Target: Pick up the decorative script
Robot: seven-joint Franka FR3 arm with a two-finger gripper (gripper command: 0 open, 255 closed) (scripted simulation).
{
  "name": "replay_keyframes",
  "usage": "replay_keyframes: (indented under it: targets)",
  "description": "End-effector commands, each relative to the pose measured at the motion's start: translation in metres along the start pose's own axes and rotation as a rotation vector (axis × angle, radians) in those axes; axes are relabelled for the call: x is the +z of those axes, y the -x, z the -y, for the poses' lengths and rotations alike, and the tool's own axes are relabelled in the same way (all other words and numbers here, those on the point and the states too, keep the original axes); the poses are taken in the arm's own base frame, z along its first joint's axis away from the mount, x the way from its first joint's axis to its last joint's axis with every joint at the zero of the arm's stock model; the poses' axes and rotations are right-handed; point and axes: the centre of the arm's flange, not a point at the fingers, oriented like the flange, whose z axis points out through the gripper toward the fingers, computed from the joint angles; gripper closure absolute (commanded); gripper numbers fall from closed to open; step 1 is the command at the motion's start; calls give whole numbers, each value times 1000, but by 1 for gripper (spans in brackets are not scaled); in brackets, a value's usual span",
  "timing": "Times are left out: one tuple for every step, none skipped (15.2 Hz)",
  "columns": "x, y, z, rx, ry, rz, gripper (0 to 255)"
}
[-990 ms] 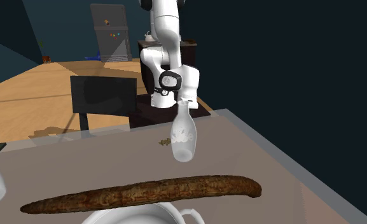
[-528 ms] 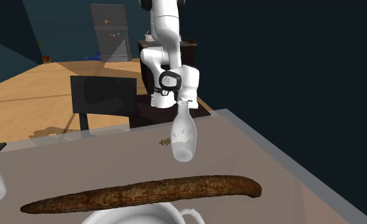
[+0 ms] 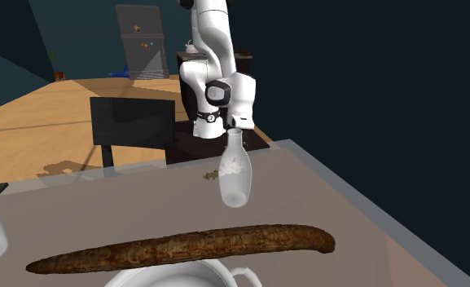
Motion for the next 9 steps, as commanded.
replay_keyframes:
  targets:
    - [-10,-1,-4,0,-1,0,255]
    - [-16,-1,-6,0,-1,0,255]
    - [-21,-1,-7,0,-1,0,255]
    - [-26,-1,-8,0,-1,0,255]
    - [-31,-1,-10,0,-1,0,255]
    - [-36,-1,-11,0,-1,0,255]
    - [-41,-1,-12,0,-1,0,255]
    - [-42,-1,-13,0,-1,0,255]
    - [-42,-1,-13,0,-1,0,255]
